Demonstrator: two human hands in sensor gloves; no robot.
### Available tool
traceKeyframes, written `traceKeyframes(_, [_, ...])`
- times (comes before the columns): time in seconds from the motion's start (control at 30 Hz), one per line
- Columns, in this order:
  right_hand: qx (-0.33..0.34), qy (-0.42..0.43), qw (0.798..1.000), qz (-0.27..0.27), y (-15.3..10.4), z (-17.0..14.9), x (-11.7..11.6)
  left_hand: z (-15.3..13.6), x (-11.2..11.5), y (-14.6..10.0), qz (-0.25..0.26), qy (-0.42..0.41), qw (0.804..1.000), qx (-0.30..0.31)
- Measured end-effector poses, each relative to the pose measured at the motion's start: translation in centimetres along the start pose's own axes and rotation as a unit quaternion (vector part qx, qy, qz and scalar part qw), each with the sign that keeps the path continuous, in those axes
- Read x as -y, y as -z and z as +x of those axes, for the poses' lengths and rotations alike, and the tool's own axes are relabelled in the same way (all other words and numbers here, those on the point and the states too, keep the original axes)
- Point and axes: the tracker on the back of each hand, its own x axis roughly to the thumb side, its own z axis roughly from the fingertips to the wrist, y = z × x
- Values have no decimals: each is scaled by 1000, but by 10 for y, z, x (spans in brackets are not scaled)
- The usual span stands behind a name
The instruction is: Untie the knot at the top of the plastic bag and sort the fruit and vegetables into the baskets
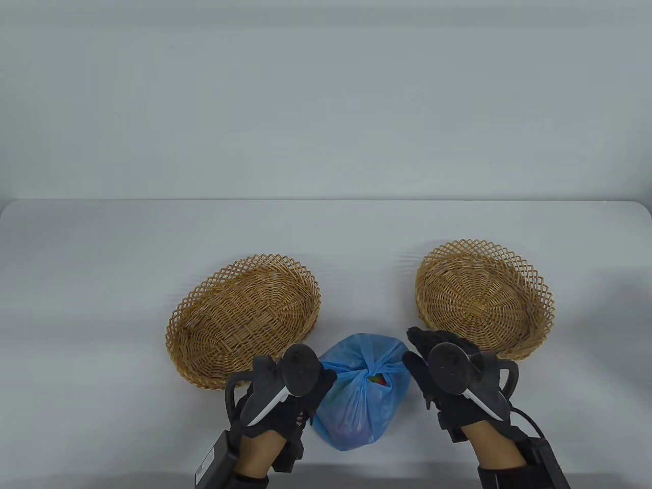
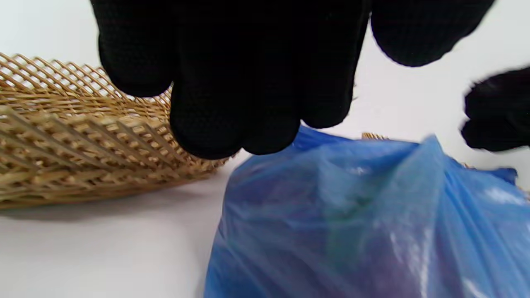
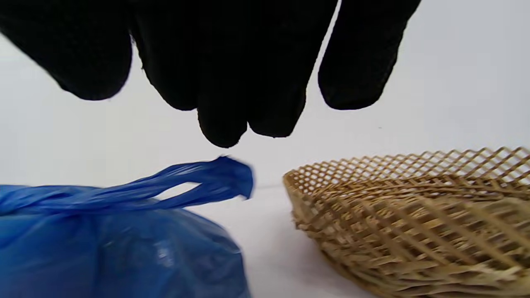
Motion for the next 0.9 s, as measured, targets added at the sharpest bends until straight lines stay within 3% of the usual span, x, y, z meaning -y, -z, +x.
traceKeyframes(0.23, [57, -24, 987, 147, 3, 20, -32, 8, 18, 5, -53, 25, 998, 19])
traceKeyframes(0.63, [78, -26, 990, 118, -3, 27, -22, 11, 32, 9, -111, 10, 993, 40])
traceKeyframes(0.9, [106, -36, 987, 111, -11, 42, -24, 19, 32, 8, -83, 44, 995, 20])
